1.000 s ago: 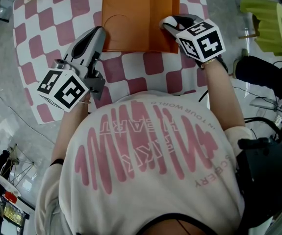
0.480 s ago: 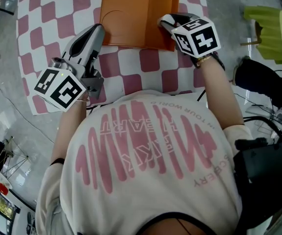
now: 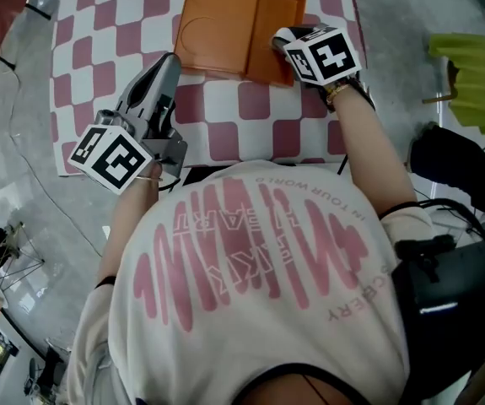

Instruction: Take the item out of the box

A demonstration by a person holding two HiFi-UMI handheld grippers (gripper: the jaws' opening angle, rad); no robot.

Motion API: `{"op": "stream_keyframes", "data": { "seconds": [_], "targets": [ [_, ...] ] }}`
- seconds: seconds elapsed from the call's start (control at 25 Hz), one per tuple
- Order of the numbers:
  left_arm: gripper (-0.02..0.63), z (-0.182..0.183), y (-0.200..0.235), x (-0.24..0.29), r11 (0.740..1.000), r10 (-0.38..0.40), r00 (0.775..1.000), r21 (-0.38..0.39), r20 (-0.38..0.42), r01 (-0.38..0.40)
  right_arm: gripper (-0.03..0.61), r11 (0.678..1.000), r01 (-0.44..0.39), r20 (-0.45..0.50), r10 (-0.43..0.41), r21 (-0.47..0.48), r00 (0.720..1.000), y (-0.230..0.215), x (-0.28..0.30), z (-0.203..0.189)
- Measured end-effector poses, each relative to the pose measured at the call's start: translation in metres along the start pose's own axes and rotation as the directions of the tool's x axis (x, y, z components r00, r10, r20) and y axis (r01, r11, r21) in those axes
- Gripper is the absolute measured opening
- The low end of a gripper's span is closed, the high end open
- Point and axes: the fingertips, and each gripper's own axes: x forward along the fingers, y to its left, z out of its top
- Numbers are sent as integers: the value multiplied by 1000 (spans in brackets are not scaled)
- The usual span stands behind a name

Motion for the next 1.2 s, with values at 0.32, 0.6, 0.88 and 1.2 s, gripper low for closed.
{"op": "stream_keyframes", "data": {
  "seconds": [0.32, 0.6, 0.88, 1.2],
  "targets": [
    [8, 5, -31, -23, 999, 33, 997, 1, 77, -33, 144, 1000, 21, 23, -21, 4, 1000, -8, -7, -7],
    [8, -8, -52, -41, 993, 83, 994, 74, 67, -88, 143, 999, 31, 37, -30, -17, 999, -16, -12, -15],
    [8, -12, -62, -53, 981, 142, 986, 122, 90, -153, 144, 998, 47, 86, -45, -30, 995, -30, -13, -14],
    [8, -13, -69, -75, 972, 191, 974, 111, 123, -205, 144, 999, 51, 186, -46, -19, 981, -26, -18, -14]
  ]
}}
